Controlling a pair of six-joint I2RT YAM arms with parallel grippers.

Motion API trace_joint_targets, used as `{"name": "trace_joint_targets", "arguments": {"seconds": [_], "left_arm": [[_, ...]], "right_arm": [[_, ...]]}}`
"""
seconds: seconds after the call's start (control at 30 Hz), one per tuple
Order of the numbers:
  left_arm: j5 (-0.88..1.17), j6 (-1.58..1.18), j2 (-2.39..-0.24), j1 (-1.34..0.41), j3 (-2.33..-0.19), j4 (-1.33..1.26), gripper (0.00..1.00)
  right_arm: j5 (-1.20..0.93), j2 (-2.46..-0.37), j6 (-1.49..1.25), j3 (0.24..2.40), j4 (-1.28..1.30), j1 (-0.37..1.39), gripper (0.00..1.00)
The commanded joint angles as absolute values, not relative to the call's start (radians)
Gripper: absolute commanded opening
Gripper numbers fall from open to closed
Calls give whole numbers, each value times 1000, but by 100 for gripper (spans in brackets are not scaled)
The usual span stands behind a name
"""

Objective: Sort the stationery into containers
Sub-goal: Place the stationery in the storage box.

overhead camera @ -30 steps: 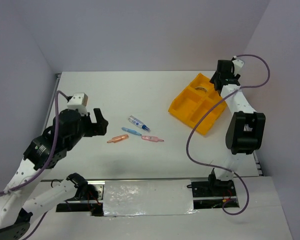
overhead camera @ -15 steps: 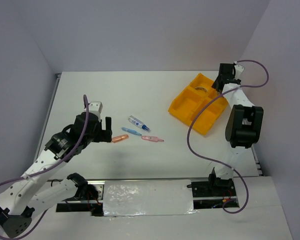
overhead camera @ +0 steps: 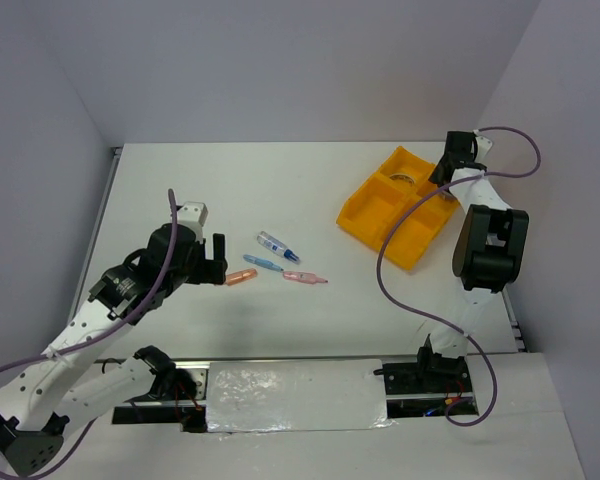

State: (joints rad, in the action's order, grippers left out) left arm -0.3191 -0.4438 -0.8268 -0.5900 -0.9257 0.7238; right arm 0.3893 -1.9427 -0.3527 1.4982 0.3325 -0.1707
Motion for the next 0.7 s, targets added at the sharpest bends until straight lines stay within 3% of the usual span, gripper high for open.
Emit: {"name": "trace_joint_targets", "arguments": {"seconds": [0.0, 0.37, 0.4, 0.53, 0.57, 0.67], "left_arm": [[-305, -420, -830, -588, -930, 680, 99], [-305, -420, -836, -587, -930, 680, 99], [-307, -422, -838, -586, -930, 681, 99], [-308, -422, -842, -586, -931, 681, 99], [-310, -423, -842, -587, -933, 683, 99], [-311, -425, -850, -587, -936, 686, 99]], "right_arm": [[368, -1922, -341, 1536, 304, -170, 56], [327, -1887, -341, 1569, 334, -169, 70], [324, -1887, -341, 1571, 337, -169, 77], [316, -1876, -342, 1565, 339, -166, 78], [313, -1878, -341, 1568, 341, -167, 100], [308, -1885, -341, 1578, 354, -167, 100]]}}
